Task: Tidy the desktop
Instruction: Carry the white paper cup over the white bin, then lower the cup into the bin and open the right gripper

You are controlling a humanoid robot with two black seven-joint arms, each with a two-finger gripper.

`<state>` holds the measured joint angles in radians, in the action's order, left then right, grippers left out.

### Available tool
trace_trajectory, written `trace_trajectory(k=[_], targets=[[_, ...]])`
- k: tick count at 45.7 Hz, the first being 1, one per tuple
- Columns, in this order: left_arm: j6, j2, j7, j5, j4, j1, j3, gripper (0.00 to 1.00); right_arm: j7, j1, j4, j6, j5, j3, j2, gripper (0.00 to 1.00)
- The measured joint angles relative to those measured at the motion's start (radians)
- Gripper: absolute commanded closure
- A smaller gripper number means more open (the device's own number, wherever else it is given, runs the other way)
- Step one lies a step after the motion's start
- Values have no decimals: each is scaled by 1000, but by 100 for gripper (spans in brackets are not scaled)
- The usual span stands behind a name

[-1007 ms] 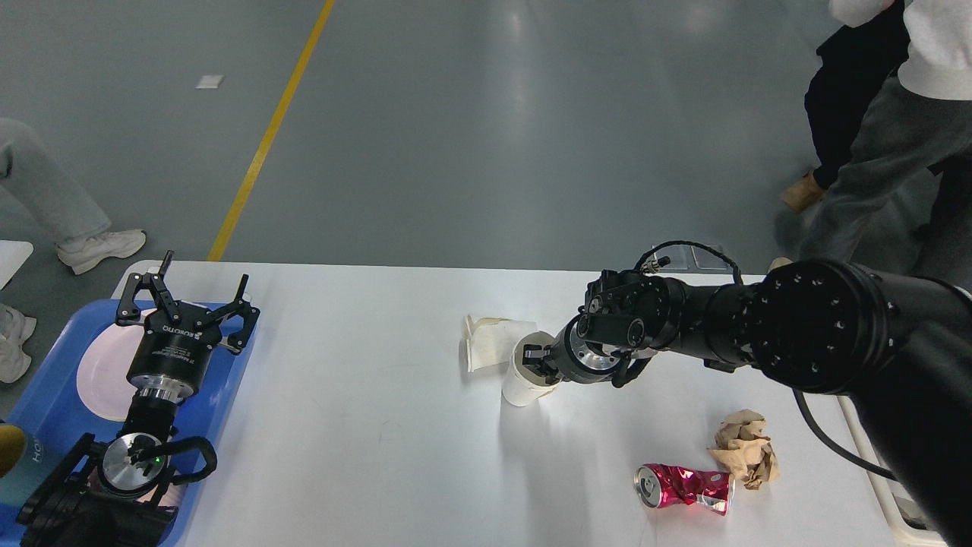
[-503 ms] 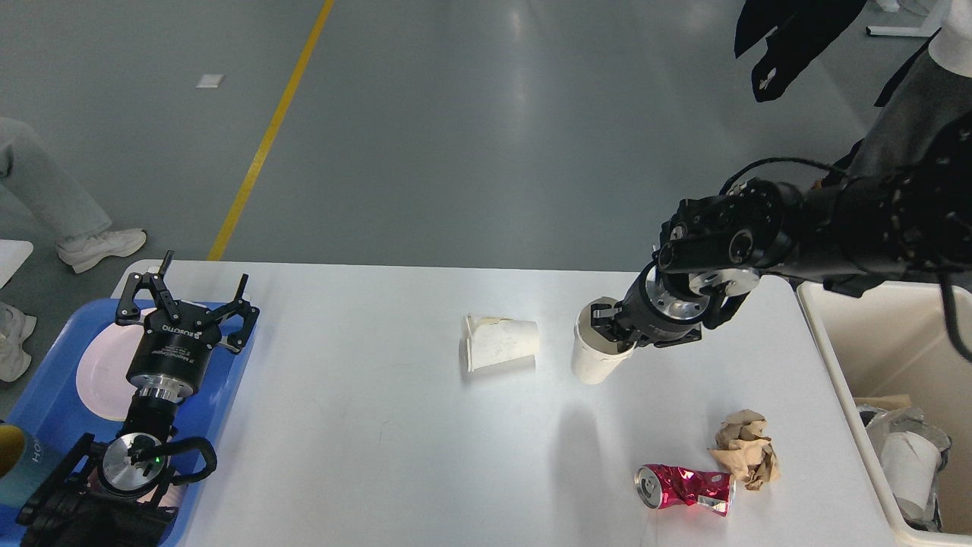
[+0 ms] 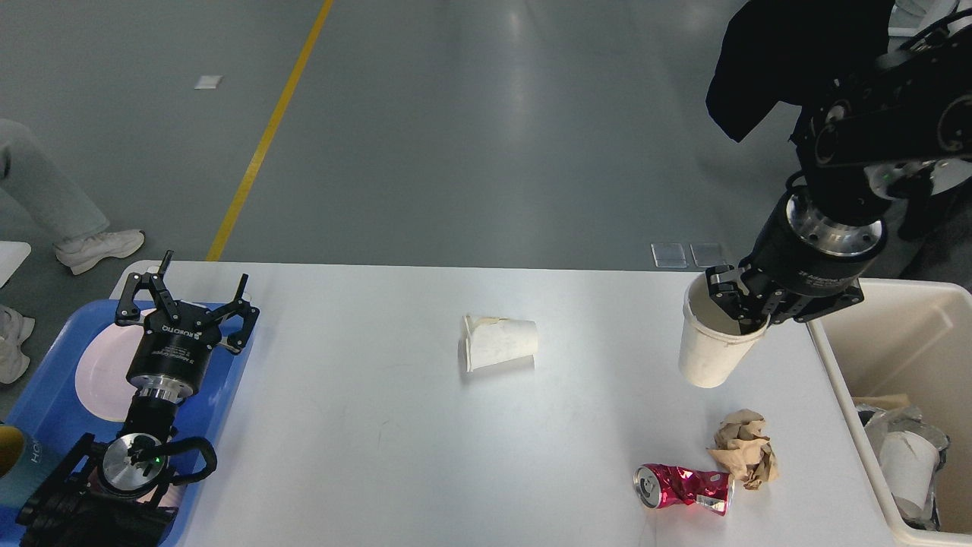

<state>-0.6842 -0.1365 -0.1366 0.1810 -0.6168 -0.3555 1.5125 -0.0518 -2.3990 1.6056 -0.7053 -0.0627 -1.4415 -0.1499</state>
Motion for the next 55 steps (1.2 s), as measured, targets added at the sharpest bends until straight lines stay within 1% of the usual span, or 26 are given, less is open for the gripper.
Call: trace_trajectory(k=[3,6,13,17,21,25,30,33,38,43,47,51,55], targets=[[0,0,0,0,0,0,0,4,-58,-12,7,-10,23,-35,1,100],[0,0,0,0,0,0,0,4,-80,-19,8,-13,34,-61,0,100],[0,0,0,0,0,1,0,4,-89,-21,-1,3,39,-134,-14,100],[0,0,0,0,0,1,0,4,-89,-4,-21,25,41,-191,-49,100],[0,0,0,0,0,1,0,4,-89,52,-62,75,46,-249,-137,100],[0,0,0,0,0,1,0,4,-88,151,-148,134,60,-277,-265,100],[0,0,0,0,0,1,0,4,-86,313,-315,177,103,-266,-414,100],[0,0,0,0,0,1,0,4,-86,415,-423,186,114,-238,-467,100],[0,0,0,0,0,1,0,4,-85,639,-626,193,125,-149,-536,100],[0,0,0,0,0,1,0,4,-81,903,-816,233,127,-19,-554,100],[0,0,0,0,0,1,0,4,-73,1132,-958,325,126,106,-556,100],[0,0,0,0,0,1,0,4,-49,1326,-1096,414,119,216,-546,100],[0,0,0,0,0,1,0,4,-20,1481,-1238,453,116,316,-514,100]])
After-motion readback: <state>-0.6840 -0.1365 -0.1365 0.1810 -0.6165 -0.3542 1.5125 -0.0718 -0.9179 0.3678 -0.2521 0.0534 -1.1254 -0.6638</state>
